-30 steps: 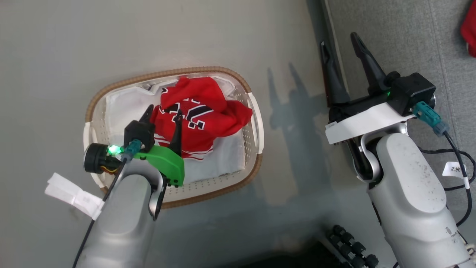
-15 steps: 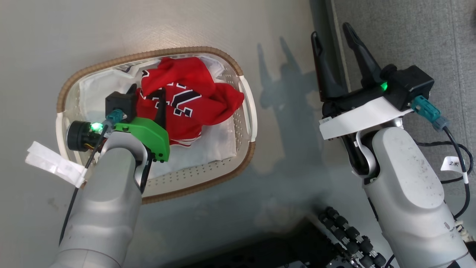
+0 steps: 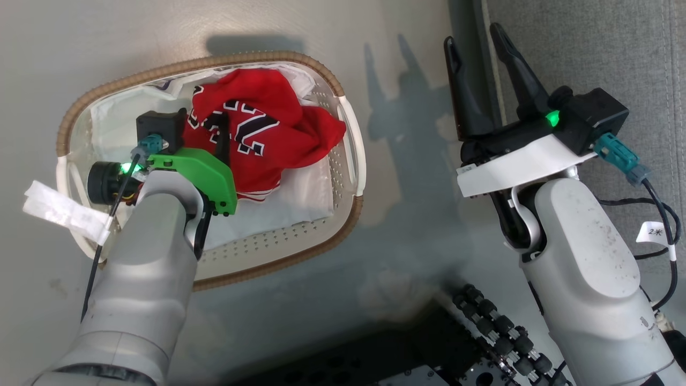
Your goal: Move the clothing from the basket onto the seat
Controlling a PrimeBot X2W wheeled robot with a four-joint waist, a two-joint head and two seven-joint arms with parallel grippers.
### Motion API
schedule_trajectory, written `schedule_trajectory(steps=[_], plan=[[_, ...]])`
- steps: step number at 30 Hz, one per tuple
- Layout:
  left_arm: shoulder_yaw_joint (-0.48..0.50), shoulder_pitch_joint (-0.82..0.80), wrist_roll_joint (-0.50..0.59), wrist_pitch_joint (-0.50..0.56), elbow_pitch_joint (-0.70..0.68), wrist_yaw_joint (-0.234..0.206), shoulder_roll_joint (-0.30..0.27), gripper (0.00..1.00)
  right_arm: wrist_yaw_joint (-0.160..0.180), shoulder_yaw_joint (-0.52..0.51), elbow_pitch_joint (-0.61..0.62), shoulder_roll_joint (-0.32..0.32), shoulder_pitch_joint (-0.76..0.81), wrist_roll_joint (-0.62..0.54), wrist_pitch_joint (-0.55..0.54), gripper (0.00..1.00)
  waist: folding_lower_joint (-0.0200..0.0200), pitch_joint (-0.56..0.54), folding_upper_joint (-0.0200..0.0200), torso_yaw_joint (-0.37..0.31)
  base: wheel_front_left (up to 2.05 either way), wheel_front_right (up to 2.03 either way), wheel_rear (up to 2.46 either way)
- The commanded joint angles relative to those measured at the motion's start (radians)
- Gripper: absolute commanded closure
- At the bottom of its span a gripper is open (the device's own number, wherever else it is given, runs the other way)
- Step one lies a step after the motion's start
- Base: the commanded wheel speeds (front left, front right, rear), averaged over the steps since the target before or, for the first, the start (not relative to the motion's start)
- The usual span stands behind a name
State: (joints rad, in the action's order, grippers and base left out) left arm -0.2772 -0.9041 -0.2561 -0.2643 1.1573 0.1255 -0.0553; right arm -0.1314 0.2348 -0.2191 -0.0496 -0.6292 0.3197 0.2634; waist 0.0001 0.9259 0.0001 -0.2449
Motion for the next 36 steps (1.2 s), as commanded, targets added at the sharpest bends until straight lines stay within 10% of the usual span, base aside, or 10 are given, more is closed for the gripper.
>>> schedule_trajectory(steps=[1,33,34,35,36], plan=[[-0.017,-0.023,-0.015,0.0,0.009,0.005,-0.005,0.0,0.001,0.001,0.003,-0.004,-0.015,0.007,0.002,0.0,-0.0001,0.008,-0.0001,-0.005,0.0,0.0,0.0],[-0.369,-0.119,-0.274,0.122,0.088,0.006,-0.028,0.0,0.001,-0.006,0.032,-0.004,0.004,-0.015,0.002,0.0,-0.0001,0.052,-0.0001,0.0,0.0,0.0,0.0],[-0.375,-0.123,-0.275,0.127,0.093,0.006,-0.03,0.07,0.001,-0.008,0.032,-0.004,0.003,-0.016,0.002,0.0,-0.0001,0.053,-0.0001,0.0,0.0,0.0,0.0],[-0.38,-0.123,-0.278,0.132,0.096,0.006,-0.029,0.37,0.001,-0.008,0.033,-0.004,0.003,-0.017,0.002,0.0,-0.0001,0.053,-0.0001,0.0,0.0,0.0,0.0],[-0.391,-0.124,-0.275,0.136,0.098,0.006,-0.028,0.87,0.001,-0.008,0.034,-0.004,0.004,-0.016,0.002,0.0,-0.0001,0.053,-0.0001,0.0,0.0,0.0,0.0]])
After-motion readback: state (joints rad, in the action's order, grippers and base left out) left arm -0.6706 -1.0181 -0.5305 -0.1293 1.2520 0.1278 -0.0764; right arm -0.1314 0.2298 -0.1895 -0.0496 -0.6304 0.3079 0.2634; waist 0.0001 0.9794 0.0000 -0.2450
